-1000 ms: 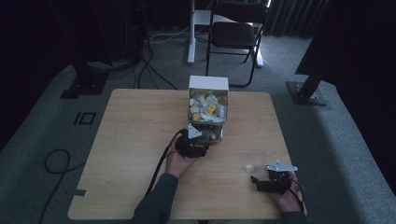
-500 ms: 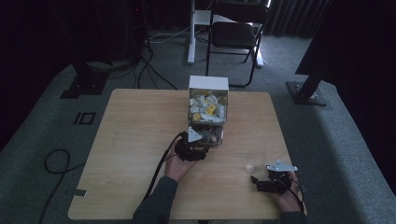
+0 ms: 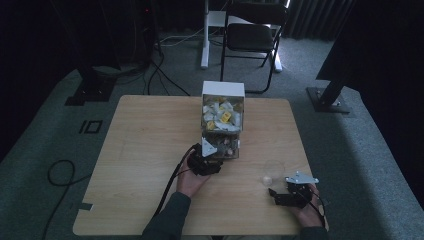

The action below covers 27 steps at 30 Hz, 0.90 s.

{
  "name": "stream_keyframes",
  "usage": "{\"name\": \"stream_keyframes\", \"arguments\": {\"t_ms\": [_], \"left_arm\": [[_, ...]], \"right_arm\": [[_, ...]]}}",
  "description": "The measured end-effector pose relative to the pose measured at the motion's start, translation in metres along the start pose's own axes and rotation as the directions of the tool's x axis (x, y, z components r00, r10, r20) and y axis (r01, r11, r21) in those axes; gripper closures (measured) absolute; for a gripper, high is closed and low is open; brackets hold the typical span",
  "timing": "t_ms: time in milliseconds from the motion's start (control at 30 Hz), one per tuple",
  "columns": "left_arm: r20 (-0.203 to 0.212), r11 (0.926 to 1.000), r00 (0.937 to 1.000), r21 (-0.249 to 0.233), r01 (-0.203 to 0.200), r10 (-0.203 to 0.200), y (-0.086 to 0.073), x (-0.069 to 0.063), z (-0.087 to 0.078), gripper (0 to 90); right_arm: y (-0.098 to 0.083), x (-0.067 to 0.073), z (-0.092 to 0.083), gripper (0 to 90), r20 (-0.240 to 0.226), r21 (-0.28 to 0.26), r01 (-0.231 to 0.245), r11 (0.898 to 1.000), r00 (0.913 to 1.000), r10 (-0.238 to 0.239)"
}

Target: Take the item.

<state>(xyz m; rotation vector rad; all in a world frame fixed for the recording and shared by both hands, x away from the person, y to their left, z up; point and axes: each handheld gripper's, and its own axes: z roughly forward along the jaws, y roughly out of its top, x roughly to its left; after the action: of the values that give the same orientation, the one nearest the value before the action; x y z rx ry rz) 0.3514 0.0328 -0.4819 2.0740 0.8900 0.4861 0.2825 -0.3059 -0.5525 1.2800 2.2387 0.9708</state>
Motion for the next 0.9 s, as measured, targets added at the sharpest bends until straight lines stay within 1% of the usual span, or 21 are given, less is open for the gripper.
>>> {"name": "stream_keyframes", "arguments": {"t_ms": [133, 200, 300, 433, 467, 500, 533, 733, 800, 900], "left_arm": [[-0.028, 1.0000, 0.9996, -0.003, -0.002, 0.002, 0.0038, -0.0012, 0.0021, 46.1], [-0.036, 1.0000, 0.9994, -0.002, -0.003, 0.002, 0.0053, -0.0008, 0.0031, 48.5], [-0.043, 1.0000, 0.9991, -0.006, -0.003, 0.003, 0.0069, -0.0001, 0.0036, 55.1], [-0.050, 0.9999, 0.9986, -0.002, -0.014, 0.014, 0.0081, -0.0001, 0.0037, 67.4], [-0.049, 0.9999, 0.9987, 0.000, -0.013, 0.013, 0.0082, 0.0005, 0.0036, 70.3], [-0.044, 0.9999, 0.9990, 0.001, -0.012, 0.012, 0.0083, 0.0011, 0.0035, 76.3], [-0.039, 0.9999, 0.9992, 0.002, -0.010, 0.010, 0.0085, 0.0019, 0.0034, 76.3], [-0.025, 1.0000, 0.9997, 0.002, -0.006, 0.006, 0.0094, 0.0048, 0.0022, 90.0], [-0.017, 1.0000, 0.9999, 0.008, -0.002, 0.002, 0.0095, 0.0057, 0.0025, 90.0], [-0.003, 1.0000, 1.0000, 0.003, 0.005, -0.005, 0.0095, 0.0072, 0.0017, 90.0]], "right_arm": [[0.0000, 0.0000, 0.0000, 12.8, 0.000, 0.000, 0.000, 1.000, 1.0000, 0.000], [0.0000, -0.0002, 0.0001, 12.8, -0.001, -0.002, 0.001, 1.000, 1.0000, -0.001], [0.0000, -0.0004, 0.0000, 12.8, -0.002, -0.002, 0.001, 1.000, 1.0000, -0.001], [0.0000, -0.0004, 0.0001, 12.8, -0.002, -0.002, 0.003, 1.000, 1.0000, -0.003], [0.0000, -0.0004, 0.0001, 12.8, -0.002, -0.002, 0.003, 1.000, 1.0000, -0.003], [0.0000, -0.0004, 0.0001, 12.8, -0.002, -0.002, 0.003, 1.000, 1.0000, -0.003], [0.0000, -0.0004, 0.0001, 12.8, -0.002, -0.002, 0.003, 1.000, 1.0000, -0.003], [0.0000, -0.0003, 0.0000, 12.8, -0.002, -0.001, 0.002, 1.000, 1.0000, -0.002], [0.0000, -0.0003, 0.0000, 12.8, -0.002, -0.001, 0.002, 1.000, 1.0000, -0.002], [0.0000, -0.0003, 0.0000, 12.8, -0.003, -0.001, 0.002, 1.000, 1.0000, -0.002]]}}
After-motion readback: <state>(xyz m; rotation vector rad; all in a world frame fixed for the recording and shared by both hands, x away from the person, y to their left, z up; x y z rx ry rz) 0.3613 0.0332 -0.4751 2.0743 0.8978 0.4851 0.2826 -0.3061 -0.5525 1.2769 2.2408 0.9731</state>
